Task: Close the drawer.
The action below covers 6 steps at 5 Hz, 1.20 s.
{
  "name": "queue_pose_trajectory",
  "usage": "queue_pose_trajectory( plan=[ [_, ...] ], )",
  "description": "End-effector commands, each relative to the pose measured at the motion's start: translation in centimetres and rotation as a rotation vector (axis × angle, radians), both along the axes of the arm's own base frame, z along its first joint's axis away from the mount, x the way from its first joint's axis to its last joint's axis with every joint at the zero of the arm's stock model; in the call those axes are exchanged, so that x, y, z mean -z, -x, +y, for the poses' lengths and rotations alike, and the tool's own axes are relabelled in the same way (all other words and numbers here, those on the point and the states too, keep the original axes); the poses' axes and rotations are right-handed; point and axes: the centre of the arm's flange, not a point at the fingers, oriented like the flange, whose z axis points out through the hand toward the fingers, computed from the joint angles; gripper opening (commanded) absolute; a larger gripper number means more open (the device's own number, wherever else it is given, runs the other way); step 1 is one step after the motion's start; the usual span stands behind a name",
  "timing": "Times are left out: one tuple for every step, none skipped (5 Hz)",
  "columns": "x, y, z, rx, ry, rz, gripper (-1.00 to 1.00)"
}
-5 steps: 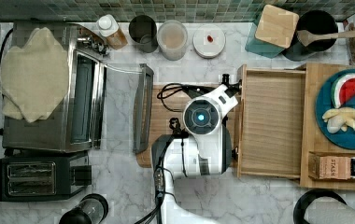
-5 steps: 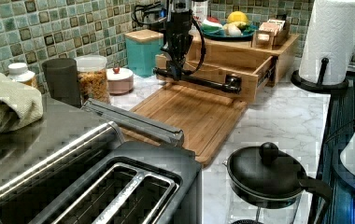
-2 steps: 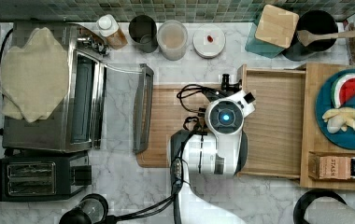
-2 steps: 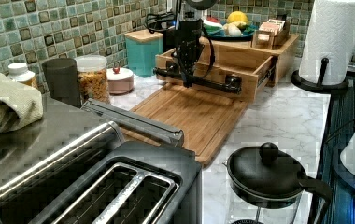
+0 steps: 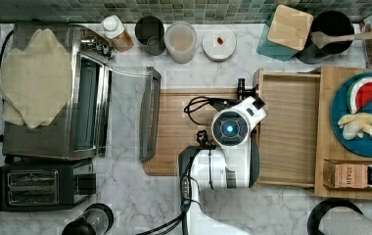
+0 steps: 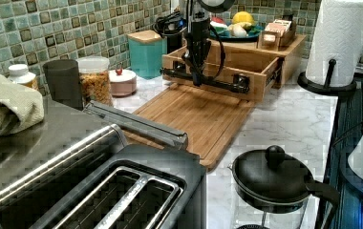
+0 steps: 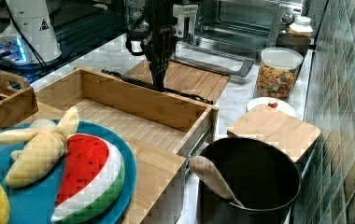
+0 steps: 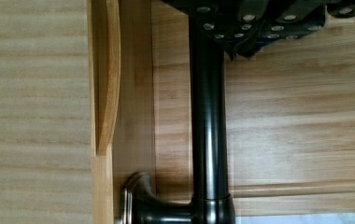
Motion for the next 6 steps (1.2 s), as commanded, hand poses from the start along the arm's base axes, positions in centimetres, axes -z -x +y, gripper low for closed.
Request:
queue_pose_trajectory(
  plan=[
    [-0.4, 0.6, -18.3, 0.094, -0.012, 0.017, -1.0],
    [-2.5, 2.0, -21.8, 0.148, 0.013, 0.016, -1.0],
    [-3.0, 3.3, -24.9, 0.189, 0.027, -0.009, -1.0],
    [-2.5, 3.7, -27.9, 0.197, 0.051, -0.009, -1.0],
    [-2.6, 4.2, -31.1, 0.231, 0.1, 0.003, -1.0],
    [-3.4, 4.3, -33.6, 0.256, 0.149, 0.026, -1.0]
  ],
)
